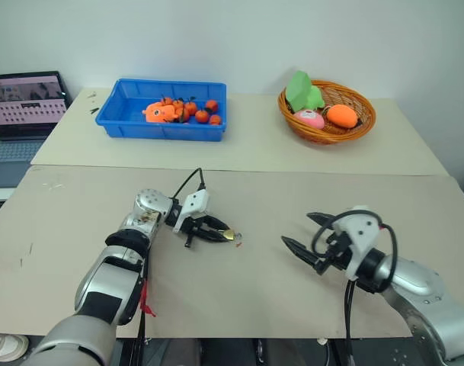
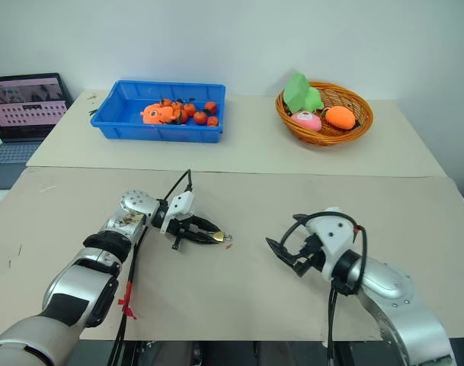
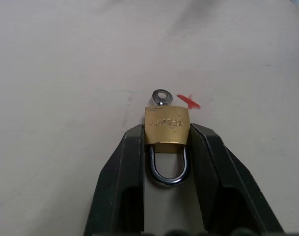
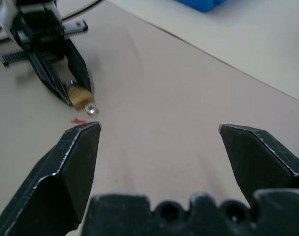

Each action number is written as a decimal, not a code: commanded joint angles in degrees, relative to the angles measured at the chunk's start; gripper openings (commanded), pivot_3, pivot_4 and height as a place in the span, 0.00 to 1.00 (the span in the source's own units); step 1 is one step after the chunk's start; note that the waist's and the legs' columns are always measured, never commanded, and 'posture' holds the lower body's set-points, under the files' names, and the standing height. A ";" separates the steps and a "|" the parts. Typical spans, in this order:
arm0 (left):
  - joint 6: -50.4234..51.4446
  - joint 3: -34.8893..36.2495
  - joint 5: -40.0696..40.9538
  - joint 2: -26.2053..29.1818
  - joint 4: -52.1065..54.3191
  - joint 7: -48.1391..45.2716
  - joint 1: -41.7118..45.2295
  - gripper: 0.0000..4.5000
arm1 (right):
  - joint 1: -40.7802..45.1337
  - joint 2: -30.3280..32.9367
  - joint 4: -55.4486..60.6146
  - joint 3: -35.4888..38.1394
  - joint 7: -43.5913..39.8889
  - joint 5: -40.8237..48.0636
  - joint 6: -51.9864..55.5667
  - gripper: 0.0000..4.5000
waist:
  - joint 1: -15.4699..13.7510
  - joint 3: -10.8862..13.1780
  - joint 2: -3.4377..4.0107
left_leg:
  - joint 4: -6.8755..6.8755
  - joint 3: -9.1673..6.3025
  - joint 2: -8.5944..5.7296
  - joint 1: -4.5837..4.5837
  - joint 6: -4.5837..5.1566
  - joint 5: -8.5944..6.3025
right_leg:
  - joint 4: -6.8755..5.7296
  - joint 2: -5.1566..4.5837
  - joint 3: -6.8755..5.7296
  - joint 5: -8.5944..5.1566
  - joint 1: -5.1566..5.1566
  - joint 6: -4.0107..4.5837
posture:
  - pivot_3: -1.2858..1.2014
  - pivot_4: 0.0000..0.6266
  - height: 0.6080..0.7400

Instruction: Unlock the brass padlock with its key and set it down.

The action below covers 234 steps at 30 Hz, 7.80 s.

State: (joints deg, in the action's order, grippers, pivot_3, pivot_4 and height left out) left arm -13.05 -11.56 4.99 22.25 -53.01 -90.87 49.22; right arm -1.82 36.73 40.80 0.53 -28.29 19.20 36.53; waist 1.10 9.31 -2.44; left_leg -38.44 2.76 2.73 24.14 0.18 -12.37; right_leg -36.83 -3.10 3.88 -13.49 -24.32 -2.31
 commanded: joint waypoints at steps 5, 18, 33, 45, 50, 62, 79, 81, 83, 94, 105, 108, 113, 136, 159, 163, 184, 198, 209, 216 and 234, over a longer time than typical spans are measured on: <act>17.91 4.90 7.41 10.27 25.52 -0.65 -3.77 0.18 | 5.19 3.36 -3.60 -10.61 4.97 -19.27 -7.77 1.00 | 0.09 0.00 0.01 | 0.01 0.01 0.01 0.05 0.00 0.00 | -0.03 0.00 0.01 -0.02 -0.07 -0.01 | 0.52 0.24 1.00; 40.58 8.24 17.91 22.07 50.69 3.15 -10.55 0.18 | 11.97 15.07 -13.80 -21.61 23.64 -63.58 -55.14 1.00 | -0.34 0.01 0.03 | -0.24 0.11 0.00 0.08 0.01 -0.01 | -0.17 -0.08 -0.01 -0.36 -0.10 -0.43 | 0.52 0.24 1.00; 40.84 6.17 19.04 22.17 53.25 3.48 -10.92 0.18 | 24.04 5.68 -24.39 -22.78 21.85 -67.35 -72.92 1.00 | -0.02 0.02 0.01 | -0.31 0.09 0.01 0.04 0.03 -0.02 | -0.23 -0.06 0.01 -0.13 -0.06 -0.04 | 0.52 0.24 1.00; 40.98 4.12 19.89 21.94 56.29 2.12 -10.16 0.18 | 24.30 2.79 -26.89 -22.48 19.75 -68.41 -76.64 1.00 | -0.07 0.02 0.02 | -0.33 0.09 0.01 0.02 0.03 -0.02 | -0.26 -0.05 0.01 -0.12 -0.05 -0.03 | 0.52 0.24 1.00; 41.02 3.00 19.89 22.42 56.75 1.17 -10.72 0.18 | 24.50 2.64 -27.30 -22.21 19.04 -68.62 -77.14 1.00 | -0.07 0.02 0.02 | -0.33 0.09 0.01 0.02 0.03 -0.02 | -0.27 -0.05 0.01 -0.12 -0.05 -0.03 | 0.52 0.24 1.00; 39.45 2.12 19.40 22.73 55.03 0.62 -10.89 0.18 | 24.29 2.22 -27.16 -21.94 18.75 -69.32 -77.13 1.00 | -0.08 0.02 0.02 | -0.33 0.09 0.01 0.02 0.03 -0.02 | -0.27 -0.05 0.01 -0.12 -0.05 -0.03 | 0.52 0.24 1.00; 38.58 1.77 19.06 21.65 53.75 1.81 -10.61 0.18 | 24.39 1.72 -26.12 -20.37 18.33 -69.33 -76.39 0.23 | -0.08 0.02 0.02 | -0.34 0.10 0.01 0.02 0.03 -0.02 | -0.28 -0.05 0.01 -0.12 -0.05 -0.03 | 0.52 0.24 1.00; 38.62 1.78 19.07 21.60 53.78 1.87 -10.63 0.18 | 24.91 1.28 -25.96 -20.19 17.75 -68.69 -75.89 0.23 | -0.07 0.02 0.02 | -0.34 0.10 0.01 0.02 0.03 -0.02 | -0.28 -0.05 0.01 -0.12 -0.04 -0.03 | 0.52 0.24 1.00; 38.73 1.81 19.10 21.55 53.90 1.91 -10.68 0.18 | 25.38 0.99 -25.84 -20.04 17.19 -68.32 -75.65 0.23 | -0.05 0.02 0.02 | -0.34 0.10 0.01 0.02 0.03 -0.02 | -0.28 -0.05 0.01 -0.12 -0.05 -0.03 | 0.52 0.24 1.00; 39.05 1.97 19.17 21.60 53.48 2.22 -10.56 0.18 | 24.90 0.32 -24.68 -19.88 16.05 -68.16 -76.10 0.23 | -0.07 0.02 0.02 | -0.34 0.09 0.01 0.02 0.03 -0.02 | -0.28 -0.05 0.01 -0.12 -0.04 -0.03 | 0.52 0.24 1.00; 39.44 2.15 19.47 21.62 53.93 2.98 -10.67 0.18 | 24.59 0.26 -24.72 -20.24 15.96 -68.25 -76.33 0.23 | -0.08 0.02 0.02 | -0.34 0.09 0.01 0.02 0.03 -0.02 | -0.28 -0.05 0.01 -0.12 -0.04 -0.02 | 0.52 0.24 1.00; 39.71 2.24 19.65 21.68 54.42 3.14 -10.78 0.18 | 24.61 0.18 -24.74 -20.37 15.85 -68.27 -76.31 0.23 | -0.07 0.02 0.02 | -0.34 0.10 0.01 0.02 0.03 -0.02 | -0.28 -0.05 0.01 -0.12 -0.04 -0.02 | 0.52 0.24 1.00; 39.84 2.19 19.77 21.81 54.70 3.21 -10.86 0.18 | 24.64 -0.01 -24.83 -20.55 15.69 -68.24 -76.31 0.11 | -0.07 0.02 0.02 | -0.34 0.10 0.01 0.02 0.03 -0.02 | -0.28 -0.05 0.01 -0.12 -0.04 -0.02 | 0.52 0.24 1.00; 40.31 2.36 19.97 21.67 55.28 4.17 -11.11 0.18 | 24.79 -0.95 -26.44 -21.90 5.43 -54.30 -73.09 0.02 | -0.07 0.02 0.02 | -0.34 0.08 0.01 0.02 0.03 -0.02 | -0.28 -0.05 0.01 -0.12 -0.03 -0.02 | 0.52 0.24 1.00; 41.23 2.94 20.53 22.27 56.34 5.53 -11.83 0.18 | 24.94 -5.89 -23.22 -20.59 -17.93 -23.65 -42.69 0.02 | -0.20 0.02 0.02 | -0.34 0.07 0.02 -0.02 0.03 -0.02 | -0.29 -0.04 0.00 -0.12 0.01 -0.02 | 0.52 0.24 1.00; 41.13 2.88 20.54 22.32 56.22 5.60 -11.83 0.18 | 25.35 -5.38 -23.17 -20.66 -17.58 -25.80 -42.71 0.02 | -0.26 0.02 0.02 | -0.34 0.07 0.02 -0.01 0.03 -0.02 | -0.28 -0.04 0.00 -0.12 0.00 -0.02 | 0.52 0.24 1.00; 40.98 3.47 20.89 23.35 56.70 5.81 -12.78 0.18 | 26.22 -1.49 -30.41 -20.00 0.43 -51.37 -71.34 0.40 | -0.18 0.02 0.02 | -0.34 0.10 0.01 -0.01 0.03 -0.02 | -0.29 -0.04 0.01 -0.12 -0.02 -0.02 | 0.52 0.24 1.00; 41.23 3.68 20.91 23.44 57.03 6.47 -12.73 0.18 | 27.12 -2.25 -31.50 -20.90 13.13 -65.29 -79.35 0.40 | -0.12 0.02 0.02 | -0.34 0.10 0.01 -0.01 0.03 -0.02 | -0.29 -0.04 0.01 -0.12 -0.03 -0.02 | 0.52 0.24 1.00; 41.44 3.74 20.95 23.53 57.30 6.84 -12.66 0.18 | 28.51 -3.08 -30.60 -20.35 12.45 -64.72 -78.36 0.40 | -0.10 0.02 0.02 | -0.34 0.10 0.01 -0.01 0.03 -0.02 | -0.29 -0.05 0.01 -0.12 -0.02 -0.02 | 0.52 0.24 1.00; 41.56 3.49 21.01 23.18 57.01 6.96 -12.26 0.18 | 28.17 -4.04 -28.74 -21.82 10.80 -64.70 -78.44 0.40 | -0.10 0.02 0.02 | -0.34 0.10 0.01 -0.01 0.03 -0.02 | -0.29 -0.05 0.01 -0.12 -0.02 -0.02 | 0.52 0.24 1.00; 41.90 3.66 21.28 23.19 57.38 7.18 -12.24 0.18 | 28.46 -4.88 -29.34 -22.59 9.42 -64.54 -78.86 0.40 | -0.10 0.02 0.02 | -0.33 0.10 0.01 -0.01 0.03 -0.02 | -0.29 -0.05 0.01 -0.12 -0.02 -0.02 | 0.52 0.24 1.00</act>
State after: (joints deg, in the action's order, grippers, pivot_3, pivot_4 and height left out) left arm 28.78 -9.88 24.91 45.08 2.54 -83.84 35.98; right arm 25.96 32.04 10.29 -22.20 -18.87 -46.46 -42.00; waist 1.00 9.33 -2.42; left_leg -38.78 2.86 2.74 24.12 0.21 -12.39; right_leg -37.12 -3.14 3.89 -13.61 -24.34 -2.33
